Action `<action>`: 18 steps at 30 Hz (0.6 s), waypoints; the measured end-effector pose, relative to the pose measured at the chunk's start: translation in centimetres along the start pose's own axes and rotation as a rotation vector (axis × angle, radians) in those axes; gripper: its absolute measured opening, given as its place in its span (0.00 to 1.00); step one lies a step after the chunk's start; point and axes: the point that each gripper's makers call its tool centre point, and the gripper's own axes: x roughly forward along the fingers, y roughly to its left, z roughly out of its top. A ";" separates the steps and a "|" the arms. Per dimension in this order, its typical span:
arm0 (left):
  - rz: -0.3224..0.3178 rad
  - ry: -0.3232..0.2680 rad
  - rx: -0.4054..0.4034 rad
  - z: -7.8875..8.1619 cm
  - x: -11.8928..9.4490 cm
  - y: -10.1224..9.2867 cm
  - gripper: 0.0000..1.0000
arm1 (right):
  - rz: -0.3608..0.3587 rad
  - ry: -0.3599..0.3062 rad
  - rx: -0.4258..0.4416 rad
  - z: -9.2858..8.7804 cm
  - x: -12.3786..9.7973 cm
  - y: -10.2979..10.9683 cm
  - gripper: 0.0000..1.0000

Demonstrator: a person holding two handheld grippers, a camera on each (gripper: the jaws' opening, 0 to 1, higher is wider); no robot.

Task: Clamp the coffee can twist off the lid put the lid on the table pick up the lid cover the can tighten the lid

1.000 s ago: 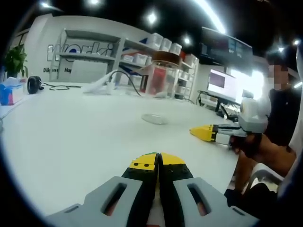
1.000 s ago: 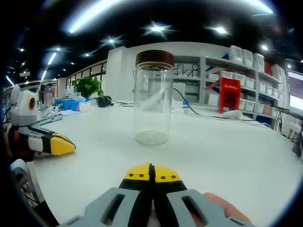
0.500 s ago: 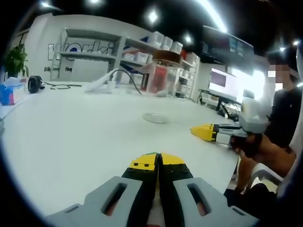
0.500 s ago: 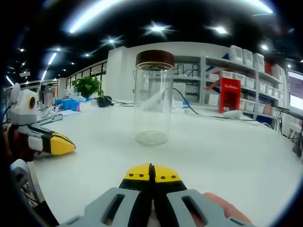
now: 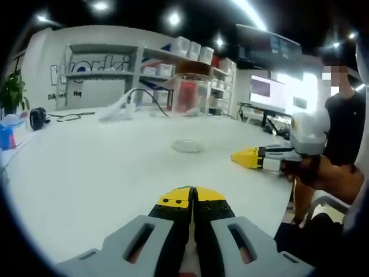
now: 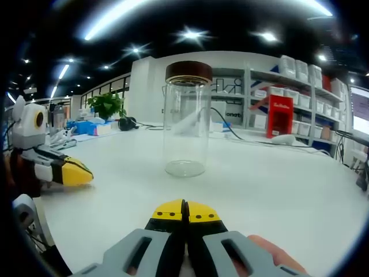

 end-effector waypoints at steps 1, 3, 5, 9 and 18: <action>0.007 -0.001 -0.002 0.1 0.0 0.2 0.00 | 0.000 0.000 0.000 0.0 0.0 0.0 0.00; 0.009 -0.008 -0.005 0.3 0.0 0.4 0.00 | 0.000 0.000 0.000 0.0 0.0 0.0 0.00; 0.017 -0.010 0.002 0.5 0.0 0.6 0.00 | 0.000 0.000 -0.001 0.0 0.0 0.1 0.00; 0.010 -0.004 0.029 0.8 0.1 0.7 0.00 | 0.000 0.000 0.000 0.0 0.0 0.1 0.00; -0.019 0.000 0.069 1.5 0.3 0.7 0.00 | -0.001 -0.001 0.000 0.0 0.0 0.0 0.00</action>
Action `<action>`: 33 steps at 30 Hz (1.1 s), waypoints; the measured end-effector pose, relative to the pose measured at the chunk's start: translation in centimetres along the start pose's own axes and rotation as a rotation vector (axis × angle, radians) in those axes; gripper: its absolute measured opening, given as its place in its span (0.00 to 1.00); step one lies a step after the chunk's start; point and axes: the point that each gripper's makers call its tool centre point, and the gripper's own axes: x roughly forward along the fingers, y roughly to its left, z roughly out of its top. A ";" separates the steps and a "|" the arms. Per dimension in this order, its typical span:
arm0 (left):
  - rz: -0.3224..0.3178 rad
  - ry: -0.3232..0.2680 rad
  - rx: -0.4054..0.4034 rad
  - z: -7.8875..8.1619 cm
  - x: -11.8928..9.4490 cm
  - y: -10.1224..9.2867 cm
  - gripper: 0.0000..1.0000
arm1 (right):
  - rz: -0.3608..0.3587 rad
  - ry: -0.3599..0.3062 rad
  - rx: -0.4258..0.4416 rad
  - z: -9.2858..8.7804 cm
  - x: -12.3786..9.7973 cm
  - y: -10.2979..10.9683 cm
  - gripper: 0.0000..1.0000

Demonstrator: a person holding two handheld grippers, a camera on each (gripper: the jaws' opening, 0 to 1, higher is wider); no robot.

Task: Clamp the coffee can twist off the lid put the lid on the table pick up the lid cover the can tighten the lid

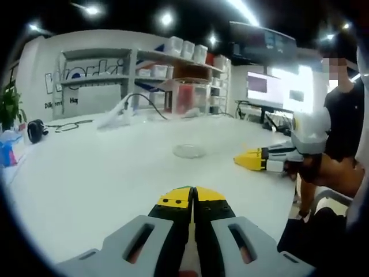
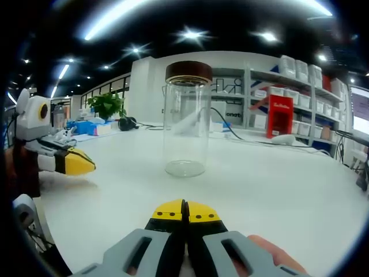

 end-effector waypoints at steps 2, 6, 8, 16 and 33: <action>-0.005 -0.002 0.008 0.1 0.0 -0.1 0.00 | 0.000 0.000 0.000 0.0 0.0 0.0 0.00; -0.001 -0.008 0.010 0.4 0.0 0.1 0.00 | 0.000 0.000 0.000 0.0 0.0 0.0 0.00; 0.006 -0.012 0.011 0.7 0.0 0.4 0.00 | -0.001 0.000 0.000 0.0 0.0 0.0 0.00; 0.023 -0.024 0.031 1.8 0.2 1.6 0.00 | -0.001 -0.001 -0.001 0.0 0.0 -0.1 0.00; 0.055 -0.050 0.045 3.8 -0.3 4.2 0.00 | -0.002 -0.001 -0.001 0.0 0.0 -0.1 0.00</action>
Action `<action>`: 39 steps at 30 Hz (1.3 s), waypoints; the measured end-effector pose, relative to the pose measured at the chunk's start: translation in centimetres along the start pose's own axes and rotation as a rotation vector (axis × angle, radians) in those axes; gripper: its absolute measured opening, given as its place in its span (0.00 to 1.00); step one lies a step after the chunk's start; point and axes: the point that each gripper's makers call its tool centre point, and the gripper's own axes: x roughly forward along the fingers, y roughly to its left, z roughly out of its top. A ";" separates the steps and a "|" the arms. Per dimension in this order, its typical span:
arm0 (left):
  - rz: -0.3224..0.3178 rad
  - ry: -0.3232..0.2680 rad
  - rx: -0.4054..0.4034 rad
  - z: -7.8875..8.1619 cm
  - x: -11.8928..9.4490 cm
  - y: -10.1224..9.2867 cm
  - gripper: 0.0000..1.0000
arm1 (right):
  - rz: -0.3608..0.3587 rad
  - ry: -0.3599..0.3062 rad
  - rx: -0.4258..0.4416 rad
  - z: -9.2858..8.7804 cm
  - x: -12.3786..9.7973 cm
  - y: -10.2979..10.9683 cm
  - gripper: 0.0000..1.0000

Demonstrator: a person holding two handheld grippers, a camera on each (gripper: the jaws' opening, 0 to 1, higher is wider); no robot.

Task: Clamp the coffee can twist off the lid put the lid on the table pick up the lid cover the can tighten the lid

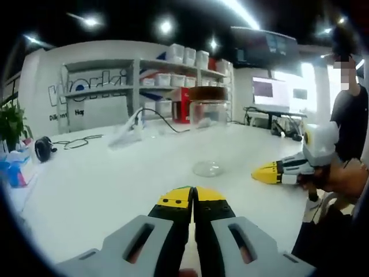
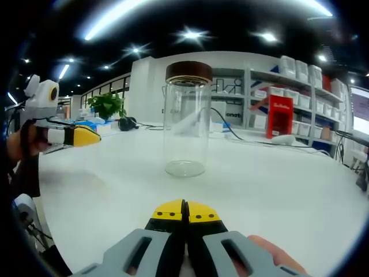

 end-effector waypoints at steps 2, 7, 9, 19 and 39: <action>0.001 -0.004 0.002 0.2 0.0 0.2 0.00 | 0.000 0.000 0.000 0.0 0.0 0.0 0.00; 0.002 -0.011 0.002 0.6 -0.1 0.6 0.00 | 0.000 0.000 0.000 0.0 0.0 0.0 0.00; 0.002 -0.014 0.001 0.7 -0.1 0.7 0.00 | 0.000 0.000 0.000 0.0 0.0 0.0 0.00; -0.002 -0.028 0.038 1.8 -0.2 1.2 0.00 | -0.001 0.000 0.000 0.0 0.0 0.0 0.00; -0.116 -0.101 0.098 5.0 1.1 2.2 0.00 | -0.003 -0.001 -0.002 0.0 0.1 0.0 0.00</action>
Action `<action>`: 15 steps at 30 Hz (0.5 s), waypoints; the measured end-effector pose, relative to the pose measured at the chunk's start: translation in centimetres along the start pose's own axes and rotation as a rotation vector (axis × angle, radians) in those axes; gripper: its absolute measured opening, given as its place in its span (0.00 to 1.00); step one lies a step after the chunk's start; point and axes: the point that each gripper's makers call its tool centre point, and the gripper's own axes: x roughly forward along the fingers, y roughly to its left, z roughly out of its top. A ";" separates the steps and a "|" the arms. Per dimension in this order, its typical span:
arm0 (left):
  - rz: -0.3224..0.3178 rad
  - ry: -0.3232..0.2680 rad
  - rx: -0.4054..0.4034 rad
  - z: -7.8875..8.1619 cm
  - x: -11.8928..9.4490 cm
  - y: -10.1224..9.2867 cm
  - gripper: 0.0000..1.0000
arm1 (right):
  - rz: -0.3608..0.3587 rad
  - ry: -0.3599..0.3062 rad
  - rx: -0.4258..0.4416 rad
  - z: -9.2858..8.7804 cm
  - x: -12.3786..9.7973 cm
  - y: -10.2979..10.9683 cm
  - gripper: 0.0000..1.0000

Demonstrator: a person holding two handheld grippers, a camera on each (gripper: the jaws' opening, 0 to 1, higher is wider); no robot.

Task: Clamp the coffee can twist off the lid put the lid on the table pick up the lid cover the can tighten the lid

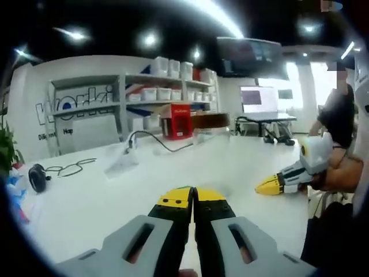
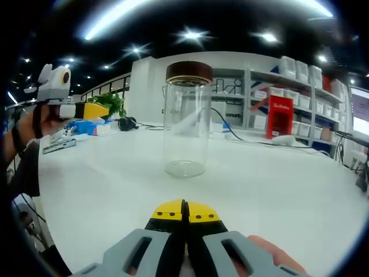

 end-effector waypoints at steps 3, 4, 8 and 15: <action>-0.010 -0.011 0.005 0.6 0.1 0.3 0.00 | 0.000 0.000 0.000 0.0 0.0 0.0 0.00; -0.010 -0.013 0.003 0.7 0.2 0.4 0.00 | 0.000 0.000 0.000 0.0 0.0 0.0 0.00; -0.025 -0.019 0.004 1.1 0.6 0.3 0.00 | -0.001 0.000 0.000 0.0 0.0 0.0 0.00; -0.074 -0.011 0.011 1.6 1.7 -0.5 0.00 | -0.004 -0.002 -0.005 0.0 0.0 0.0 0.00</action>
